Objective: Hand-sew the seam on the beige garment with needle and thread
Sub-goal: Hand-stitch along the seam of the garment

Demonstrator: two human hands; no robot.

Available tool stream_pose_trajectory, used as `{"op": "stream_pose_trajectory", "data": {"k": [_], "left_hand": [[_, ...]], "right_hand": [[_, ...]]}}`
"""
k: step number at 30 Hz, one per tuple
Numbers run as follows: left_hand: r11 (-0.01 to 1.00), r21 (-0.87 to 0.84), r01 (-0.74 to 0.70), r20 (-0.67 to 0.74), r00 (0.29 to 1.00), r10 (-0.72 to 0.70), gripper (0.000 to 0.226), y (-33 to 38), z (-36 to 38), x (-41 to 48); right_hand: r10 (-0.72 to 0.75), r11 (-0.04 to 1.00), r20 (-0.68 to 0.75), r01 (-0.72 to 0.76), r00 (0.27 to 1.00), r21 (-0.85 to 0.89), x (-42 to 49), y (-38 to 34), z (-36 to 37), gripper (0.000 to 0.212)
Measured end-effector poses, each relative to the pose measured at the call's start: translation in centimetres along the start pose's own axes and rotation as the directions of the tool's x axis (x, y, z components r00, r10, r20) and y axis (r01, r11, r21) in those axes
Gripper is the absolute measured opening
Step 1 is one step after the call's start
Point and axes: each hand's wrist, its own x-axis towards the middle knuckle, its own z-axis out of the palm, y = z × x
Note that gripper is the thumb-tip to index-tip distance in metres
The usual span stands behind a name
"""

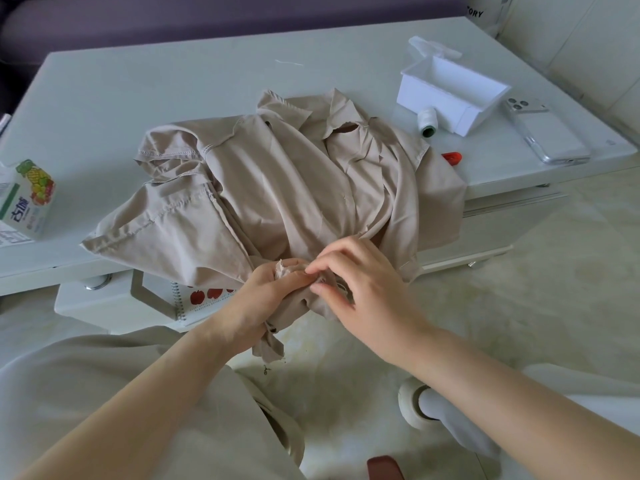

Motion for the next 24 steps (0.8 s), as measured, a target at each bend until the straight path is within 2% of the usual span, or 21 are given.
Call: {"op": "stream_pose_trajectory", "data": {"k": [3,8,10,12,15,17,20,24], "left_hand": [[0.999,0.041,0.006,0.003,1.0,-0.006,0.015,-0.2,-0.2,0.0],[0.997,0.071,-0.001,-0.017,1.0,0.002,0.02,-0.4,-0.4,0.2],[0.996,0.093,0.002,-0.051,0.999,0.002,0.027,-0.6,-0.5,0.3],[0.995,0.095,-0.006,-0.103,0.995,0.016,0.024,-0.5,-0.5,0.5],[0.997,0.073,-0.027,-0.177,0.983,0.039,0.017,-0.4,-0.4,0.7],[0.997,0.071,-0.038,-0.233,0.971,0.054,0.014,-0.4,-0.5,0.8],[0.998,0.047,-0.053,-0.295,0.953,0.064,0.013,-0.4,-0.5,0.8],[0.998,0.033,-0.055,-0.336,0.94,0.063,0.012,-0.5,-0.5,1.0]], "right_hand": [[0.008,0.998,-0.039,-0.005,0.999,0.067,0.5,-0.1,0.2,0.01],[0.031,0.975,0.01,-0.033,0.999,0.221,0.8,-1.0,-0.1,0.009],[0.109,0.91,0.052,-0.121,0.993,0.397,0.9,-1.5,-0.5,0.007],[0.193,0.807,0.107,-0.22,0.975,0.548,1.0,-2.2,-0.9,0.013],[0.306,0.684,0.128,-0.312,0.943,0.659,1.2,-2.8,-1.1,0.015],[0.359,0.671,0.107,-0.336,0.927,0.661,1.0,-2.6,-1.1,0.013],[0.421,0.707,0.088,-0.388,0.903,0.591,-0.2,-1.5,-1.3,0.01],[0.46,0.742,0.153,-0.474,0.874,0.475,-2.2,0.5,-2.0,0.013]]}}
